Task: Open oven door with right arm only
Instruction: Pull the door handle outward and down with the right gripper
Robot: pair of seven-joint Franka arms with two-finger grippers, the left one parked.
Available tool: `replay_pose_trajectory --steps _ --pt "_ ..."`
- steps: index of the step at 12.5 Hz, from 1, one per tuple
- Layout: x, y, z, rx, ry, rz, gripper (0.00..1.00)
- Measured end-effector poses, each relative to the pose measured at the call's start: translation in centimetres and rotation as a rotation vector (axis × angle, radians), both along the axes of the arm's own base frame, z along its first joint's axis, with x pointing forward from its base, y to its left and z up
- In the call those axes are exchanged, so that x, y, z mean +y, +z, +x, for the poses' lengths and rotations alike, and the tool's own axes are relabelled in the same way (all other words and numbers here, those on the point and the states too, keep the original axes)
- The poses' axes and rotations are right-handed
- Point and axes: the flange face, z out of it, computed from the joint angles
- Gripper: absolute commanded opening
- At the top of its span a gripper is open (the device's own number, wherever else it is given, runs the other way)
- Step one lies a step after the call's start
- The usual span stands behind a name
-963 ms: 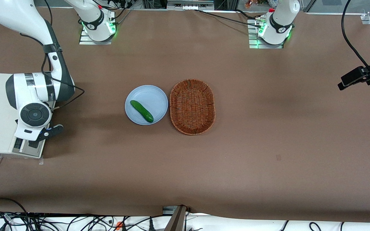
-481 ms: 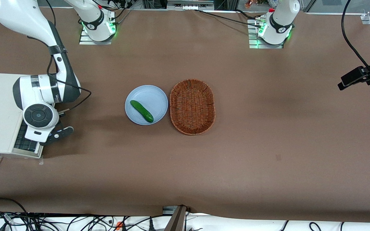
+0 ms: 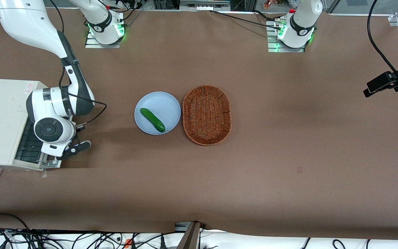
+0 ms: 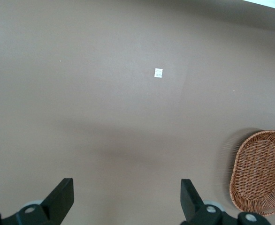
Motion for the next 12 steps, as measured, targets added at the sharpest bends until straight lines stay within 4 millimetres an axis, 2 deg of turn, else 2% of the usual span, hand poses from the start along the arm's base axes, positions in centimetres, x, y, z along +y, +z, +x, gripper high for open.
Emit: replay_pose_trajectory --steps 5,7,12 --pt "0.0 -5.5 0.3 0.004 -0.051 0.084 0.00" --pt "-0.4 -7.1 0.3 0.008 -0.078 0.108 0.00" --pt "-2.3 -7.5 0.5 -0.019 -0.316 0.159 0.00"
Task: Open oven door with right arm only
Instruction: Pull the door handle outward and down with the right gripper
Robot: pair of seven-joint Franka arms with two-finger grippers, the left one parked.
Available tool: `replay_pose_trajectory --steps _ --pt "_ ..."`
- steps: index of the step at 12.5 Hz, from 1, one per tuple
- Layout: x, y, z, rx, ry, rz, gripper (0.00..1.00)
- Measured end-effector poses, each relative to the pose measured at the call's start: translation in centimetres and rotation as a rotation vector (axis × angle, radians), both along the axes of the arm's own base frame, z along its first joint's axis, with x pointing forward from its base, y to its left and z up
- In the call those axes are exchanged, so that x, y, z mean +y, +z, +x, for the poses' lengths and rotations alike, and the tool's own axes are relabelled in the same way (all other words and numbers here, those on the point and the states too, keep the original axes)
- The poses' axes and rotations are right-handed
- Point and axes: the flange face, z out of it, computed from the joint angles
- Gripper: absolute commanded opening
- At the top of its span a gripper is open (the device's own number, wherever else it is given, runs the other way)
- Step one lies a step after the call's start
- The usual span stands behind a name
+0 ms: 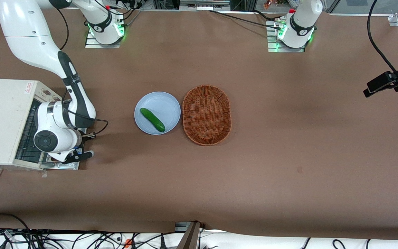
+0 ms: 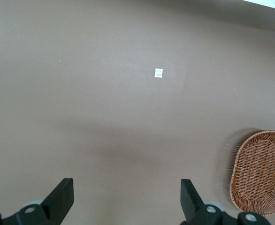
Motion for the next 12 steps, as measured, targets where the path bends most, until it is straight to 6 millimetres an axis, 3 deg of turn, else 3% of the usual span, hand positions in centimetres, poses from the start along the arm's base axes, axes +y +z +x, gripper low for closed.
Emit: replay_pose_trajectory --steps 7,12 --pt "-1.1 -0.4 -1.4 0.081 -0.285 -0.008 0.00" --pt "1.1 1.3 -1.1 0.131 -0.396 0.002 0.00"
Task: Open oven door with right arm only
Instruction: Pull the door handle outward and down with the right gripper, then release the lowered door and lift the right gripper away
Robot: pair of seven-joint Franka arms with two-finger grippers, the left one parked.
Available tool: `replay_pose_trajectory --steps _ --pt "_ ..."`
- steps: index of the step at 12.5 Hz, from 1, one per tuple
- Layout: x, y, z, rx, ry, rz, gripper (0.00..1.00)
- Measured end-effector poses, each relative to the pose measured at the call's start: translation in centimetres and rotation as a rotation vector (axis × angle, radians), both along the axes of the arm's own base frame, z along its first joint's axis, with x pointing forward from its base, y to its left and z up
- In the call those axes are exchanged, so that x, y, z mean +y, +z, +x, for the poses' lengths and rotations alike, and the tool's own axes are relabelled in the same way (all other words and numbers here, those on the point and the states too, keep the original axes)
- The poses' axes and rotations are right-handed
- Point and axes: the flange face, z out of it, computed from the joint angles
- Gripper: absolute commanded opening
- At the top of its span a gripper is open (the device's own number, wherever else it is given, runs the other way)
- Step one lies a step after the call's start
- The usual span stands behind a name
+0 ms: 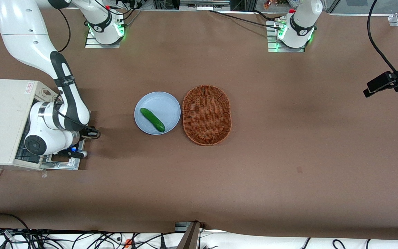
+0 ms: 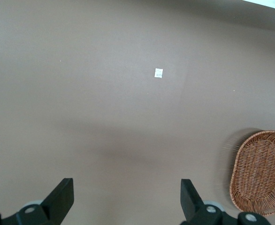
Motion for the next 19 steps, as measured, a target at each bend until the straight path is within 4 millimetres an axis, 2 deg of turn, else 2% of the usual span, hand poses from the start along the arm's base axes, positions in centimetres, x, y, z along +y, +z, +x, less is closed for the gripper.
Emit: replay_pose_trajectory --steps 2,5,6,8,11,14,15,16,17,19 --pt "1.2 1.0 0.3 0.011 0.000 -0.006 0.00" --pt "1.5 3.8 1.5 0.001 0.085 0.024 0.00" --pt "1.2 5.6 2.1 -0.023 0.155 0.034 0.07" --pt "0.7 10.1 2.9 -0.066 0.243 0.019 0.38" --pt "0.3 17.9 2.5 -0.135 0.294 0.025 0.71" --pt "-0.7 24.6 1.1 -0.190 0.308 0.030 0.81" --pt "-1.3 26.4 0.5 -0.193 0.302 0.029 0.82" --pt "-1.8 27.9 -0.2 -0.194 0.299 0.030 0.87" --pt "-2.1 29.2 -0.8 -0.193 0.296 0.031 1.00" --pt "-3.0 31.1 -1.9 -0.184 0.279 0.030 1.00"
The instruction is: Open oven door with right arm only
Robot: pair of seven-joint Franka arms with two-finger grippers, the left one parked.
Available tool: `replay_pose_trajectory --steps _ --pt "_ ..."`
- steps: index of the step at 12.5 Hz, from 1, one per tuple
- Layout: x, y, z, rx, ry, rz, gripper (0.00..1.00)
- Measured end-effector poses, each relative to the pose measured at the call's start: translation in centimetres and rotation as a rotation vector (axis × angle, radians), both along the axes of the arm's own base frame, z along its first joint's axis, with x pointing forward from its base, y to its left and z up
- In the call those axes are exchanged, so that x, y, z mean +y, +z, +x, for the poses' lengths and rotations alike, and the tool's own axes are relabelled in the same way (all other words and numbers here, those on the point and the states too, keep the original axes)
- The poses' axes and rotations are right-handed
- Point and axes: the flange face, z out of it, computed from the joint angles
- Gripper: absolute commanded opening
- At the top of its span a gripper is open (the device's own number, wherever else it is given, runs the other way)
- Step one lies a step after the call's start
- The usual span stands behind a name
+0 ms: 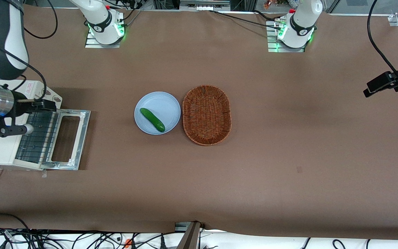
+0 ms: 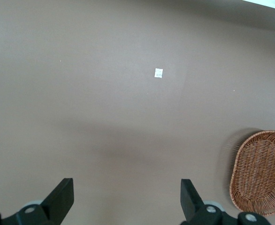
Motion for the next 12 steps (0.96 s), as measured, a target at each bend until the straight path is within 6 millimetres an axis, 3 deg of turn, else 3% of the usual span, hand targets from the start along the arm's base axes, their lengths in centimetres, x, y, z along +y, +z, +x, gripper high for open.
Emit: replay_pose_trajectory --steps 4,7,12 --pt "-3.2 4.6 -2.2 -0.033 -0.008 0.007 1.00" --pt "-3.4 7.9 -4.1 -0.056 -0.007 0.018 1.00" --pt "-5.1 10.7 -5.6 -0.104 -0.028 0.031 1.00"
